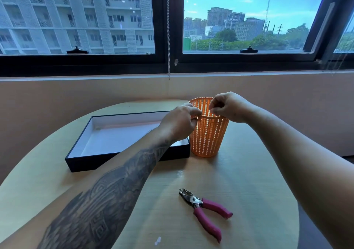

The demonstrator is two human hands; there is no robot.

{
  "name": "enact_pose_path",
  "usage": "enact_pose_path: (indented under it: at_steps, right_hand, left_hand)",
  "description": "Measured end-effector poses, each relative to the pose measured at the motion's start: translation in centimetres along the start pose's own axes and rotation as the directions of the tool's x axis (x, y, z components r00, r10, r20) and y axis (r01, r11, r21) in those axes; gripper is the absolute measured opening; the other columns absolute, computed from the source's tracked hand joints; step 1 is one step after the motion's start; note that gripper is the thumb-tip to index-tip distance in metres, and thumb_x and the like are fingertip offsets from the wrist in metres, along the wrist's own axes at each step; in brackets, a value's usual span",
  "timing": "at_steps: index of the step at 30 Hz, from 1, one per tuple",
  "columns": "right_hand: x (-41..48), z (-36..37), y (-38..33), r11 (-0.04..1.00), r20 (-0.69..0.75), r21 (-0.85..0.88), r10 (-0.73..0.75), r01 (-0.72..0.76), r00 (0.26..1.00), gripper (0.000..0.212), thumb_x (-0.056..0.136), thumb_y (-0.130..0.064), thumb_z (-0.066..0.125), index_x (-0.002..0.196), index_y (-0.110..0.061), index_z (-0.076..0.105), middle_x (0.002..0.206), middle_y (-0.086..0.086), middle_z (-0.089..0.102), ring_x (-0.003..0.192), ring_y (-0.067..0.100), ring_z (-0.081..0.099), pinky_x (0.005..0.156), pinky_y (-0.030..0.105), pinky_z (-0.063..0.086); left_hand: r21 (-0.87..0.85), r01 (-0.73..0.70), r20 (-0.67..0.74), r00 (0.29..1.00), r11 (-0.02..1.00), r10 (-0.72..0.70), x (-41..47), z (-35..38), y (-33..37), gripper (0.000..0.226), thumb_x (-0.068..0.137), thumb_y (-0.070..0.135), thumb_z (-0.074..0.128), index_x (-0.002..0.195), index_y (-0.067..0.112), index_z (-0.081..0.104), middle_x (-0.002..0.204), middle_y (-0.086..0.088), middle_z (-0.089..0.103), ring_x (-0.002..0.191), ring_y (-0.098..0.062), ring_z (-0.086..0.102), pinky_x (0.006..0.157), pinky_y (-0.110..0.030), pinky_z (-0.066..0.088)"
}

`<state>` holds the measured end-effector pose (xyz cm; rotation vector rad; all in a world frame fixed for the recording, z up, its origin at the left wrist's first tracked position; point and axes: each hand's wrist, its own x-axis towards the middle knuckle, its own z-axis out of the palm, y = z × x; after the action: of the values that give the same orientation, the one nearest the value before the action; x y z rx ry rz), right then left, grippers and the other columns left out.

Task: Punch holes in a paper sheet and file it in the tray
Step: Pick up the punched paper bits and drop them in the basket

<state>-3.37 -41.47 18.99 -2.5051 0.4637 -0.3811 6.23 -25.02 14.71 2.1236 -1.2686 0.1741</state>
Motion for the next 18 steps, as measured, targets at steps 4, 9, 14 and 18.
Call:
enact_pose_path:
  at_steps: [4, 9, 14, 18]
  right_hand:
    - [0.1, 0.2, 0.1, 1.0, -0.006, -0.009, -0.005, 0.005, 1.0, 0.008, 0.093, -0.011, 0.069, 0.093, -0.018, 0.069, 0.091, 0.0, 0.068, 0.081, 0.012, 0.065, 0.06, 0.016, 0.047]
    - [-0.2, 0.3, 0.1, 0.998, -0.049, 0.039, -0.049, 0.051, 0.998, 0.013, 0.095, -0.026, 0.068, 0.103, -0.017, 0.07, 0.094, 0.0, 0.069, 0.085, 0.015, 0.067, 0.063, 0.019, 0.05]
    - [-1.8, 0.9, 0.0, 0.972, -0.231, -0.145, -0.216, 0.186, 0.949, 0.018, 0.094, -0.031, 0.068, 0.106, -0.019, 0.073, 0.105, -0.003, 0.067, 0.098, 0.017, 0.063, 0.083, 0.039, 0.057]
    - [-4.7, 2.3, -1.4, 0.926, -0.245, -0.233, -0.352, 0.297, 0.904, 0.014, 0.094, -0.03, 0.067, 0.103, -0.022, 0.073, 0.11, -0.005, 0.067, 0.11, 0.019, 0.057, 0.093, 0.044, 0.049]
  left_hand:
    - [-0.012, 0.013, 0.003, 1.0, 1.0, -0.013, -0.1, 0.0, 0.0, 0.029, 0.094, 0.019, 0.058, 0.121, 0.024, 0.07, 0.118, 0.011, 0.063, 0.099, -0.013, 0.062, 0.087, -0.038, 0.055]
    - [0.013, 0.027, 0.067, 0.997, 1.0, -0.028, -0.7, -0.5, 0.1, 0.044, 0.096, 0.021, 0.056, 0.139, 0.028, 0.056, 0.145, 0.011, 0.052, 0.113, -0.014, 0.06, 0.094, -0.037, 0.052]
    - [0.055, 0.03, 0.06, 0.998, 0.998, -0.034, -3.5, -1.7, -0.8, 0.057, 0.093, 0.027, 0.062, 0.147, 0.026, 0.042, 0.155, 0.007, 0.037, 0.124, -0.018, 0.053, 0.099, -0.037, 0.048]
    - [0.061, 0.059, 0.034, 0.998, 0.996, -0.061, -7.6, -2.8, -2.4, 0.031, 0.093, 0.028, 0.061, 0.124, 0.024, 0.064, 0.137, 0.009, 0.059, 0.12, -0.016, 0.056, 0.092, -0.029, 0.044]
